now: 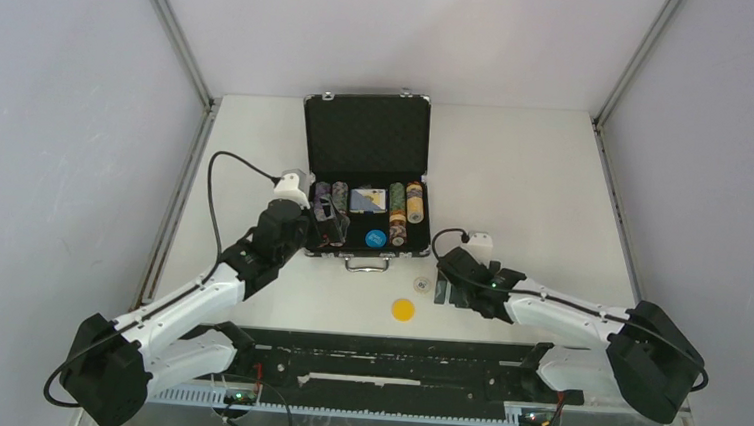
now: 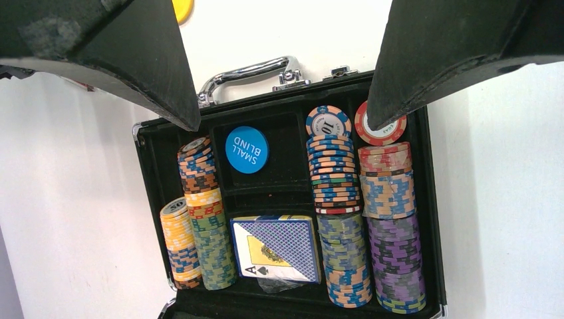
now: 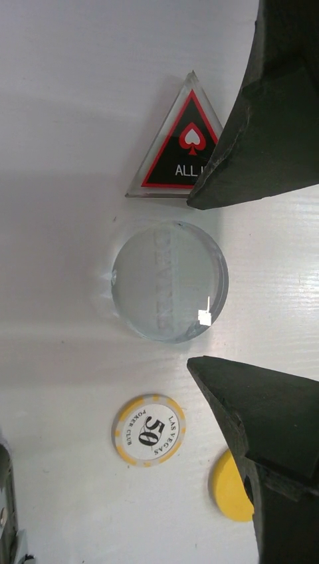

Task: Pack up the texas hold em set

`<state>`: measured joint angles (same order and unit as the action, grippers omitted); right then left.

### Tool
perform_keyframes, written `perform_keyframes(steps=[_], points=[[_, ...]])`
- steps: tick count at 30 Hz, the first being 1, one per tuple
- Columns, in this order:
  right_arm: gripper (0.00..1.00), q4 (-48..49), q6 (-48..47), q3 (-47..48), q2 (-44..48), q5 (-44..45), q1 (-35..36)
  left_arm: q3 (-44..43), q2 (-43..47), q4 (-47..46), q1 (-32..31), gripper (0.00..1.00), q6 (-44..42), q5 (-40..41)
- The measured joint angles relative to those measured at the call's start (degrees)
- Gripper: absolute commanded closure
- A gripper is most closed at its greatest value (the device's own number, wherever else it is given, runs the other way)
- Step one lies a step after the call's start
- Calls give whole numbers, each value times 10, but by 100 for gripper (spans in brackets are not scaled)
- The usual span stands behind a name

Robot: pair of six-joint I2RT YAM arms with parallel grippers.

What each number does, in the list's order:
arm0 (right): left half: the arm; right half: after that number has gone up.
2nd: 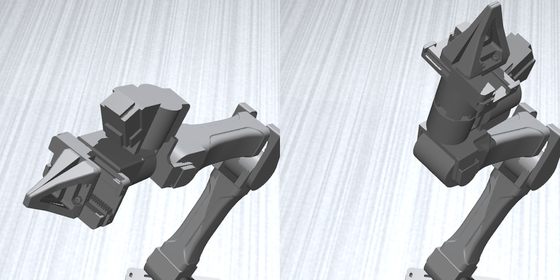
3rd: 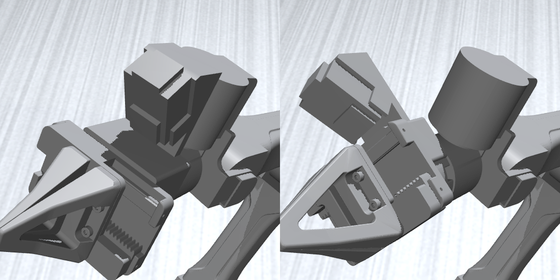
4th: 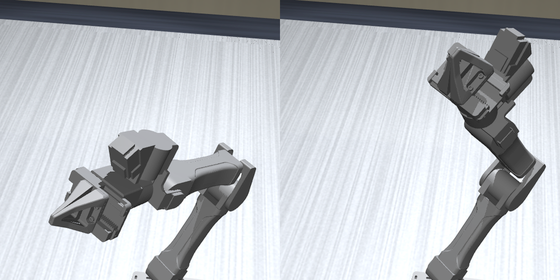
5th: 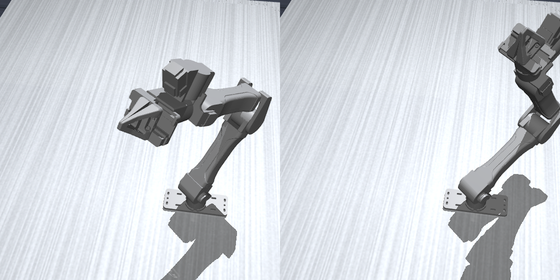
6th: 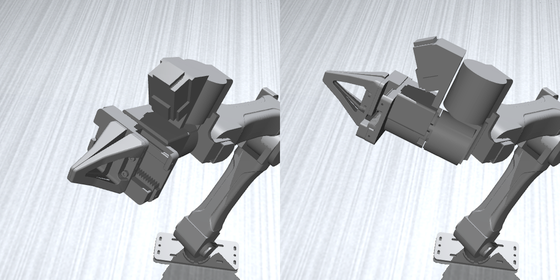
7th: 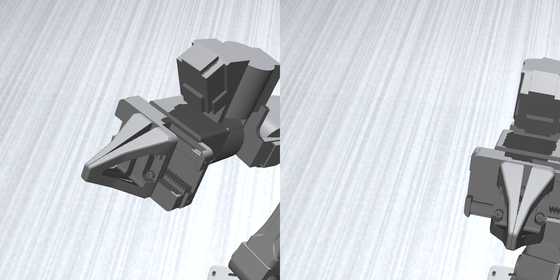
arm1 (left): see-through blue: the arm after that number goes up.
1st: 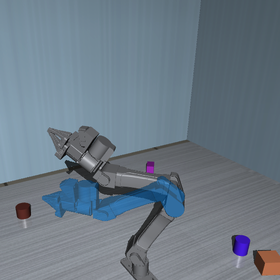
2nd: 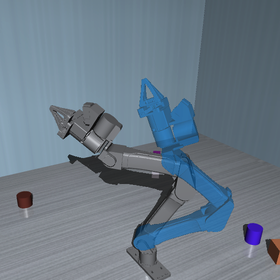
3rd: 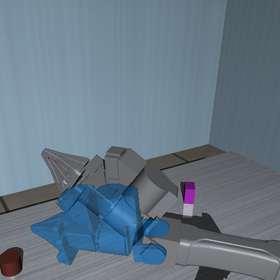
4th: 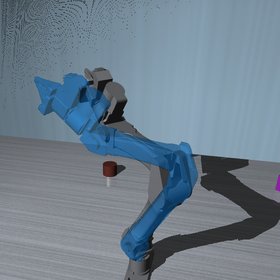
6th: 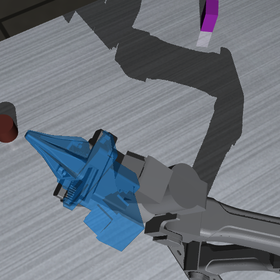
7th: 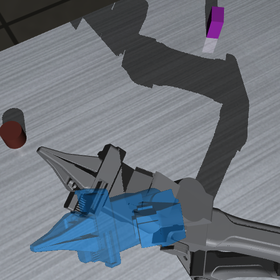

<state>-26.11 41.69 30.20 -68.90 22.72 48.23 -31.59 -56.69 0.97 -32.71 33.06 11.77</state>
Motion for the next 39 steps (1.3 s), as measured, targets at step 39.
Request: perform_keyframes(steps=[39], points=[[39,23,31,72,-130,57,59,0,-6,0,0,0,0,-1]])
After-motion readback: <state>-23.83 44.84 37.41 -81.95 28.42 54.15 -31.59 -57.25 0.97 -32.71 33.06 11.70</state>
